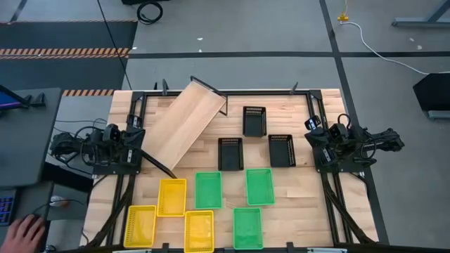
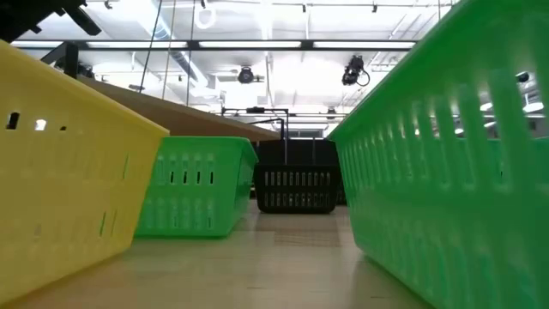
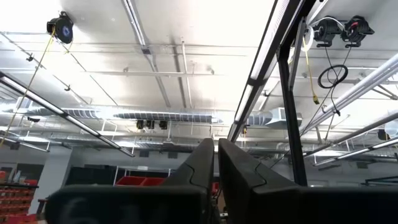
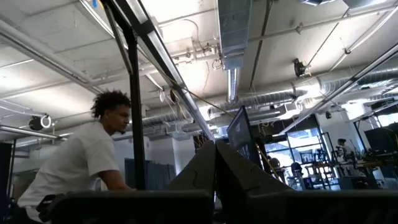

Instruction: Stack baskets on shelf by color

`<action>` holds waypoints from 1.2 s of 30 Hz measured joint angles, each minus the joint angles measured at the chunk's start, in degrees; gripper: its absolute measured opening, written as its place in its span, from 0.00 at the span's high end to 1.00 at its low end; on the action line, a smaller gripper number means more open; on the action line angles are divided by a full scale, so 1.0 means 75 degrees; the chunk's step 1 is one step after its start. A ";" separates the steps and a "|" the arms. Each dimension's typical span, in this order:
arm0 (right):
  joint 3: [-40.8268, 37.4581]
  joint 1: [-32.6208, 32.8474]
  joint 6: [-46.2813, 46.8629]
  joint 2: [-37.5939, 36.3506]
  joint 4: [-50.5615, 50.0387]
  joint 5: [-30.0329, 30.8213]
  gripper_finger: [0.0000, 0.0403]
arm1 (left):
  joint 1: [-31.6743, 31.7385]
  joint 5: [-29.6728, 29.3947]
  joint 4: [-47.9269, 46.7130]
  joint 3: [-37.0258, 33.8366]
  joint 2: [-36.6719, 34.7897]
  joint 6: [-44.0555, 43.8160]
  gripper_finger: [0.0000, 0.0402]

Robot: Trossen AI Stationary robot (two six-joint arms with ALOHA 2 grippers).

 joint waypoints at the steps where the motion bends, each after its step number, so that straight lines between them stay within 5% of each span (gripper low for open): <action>1: -0.0001 0.0002 -0.0001 -0.0001 0.0003 0.0000 0.96 | 0.0000 0.0003 0.0000 0.0000 0.0000 -0.0003 0.92; 36: 0.0000 0.0002 0.0000 0.0000 0.0002 0.0000 0.96 | 0.0000 0.0000 0.0000 0.0000 -0.0003 0.0000 0.91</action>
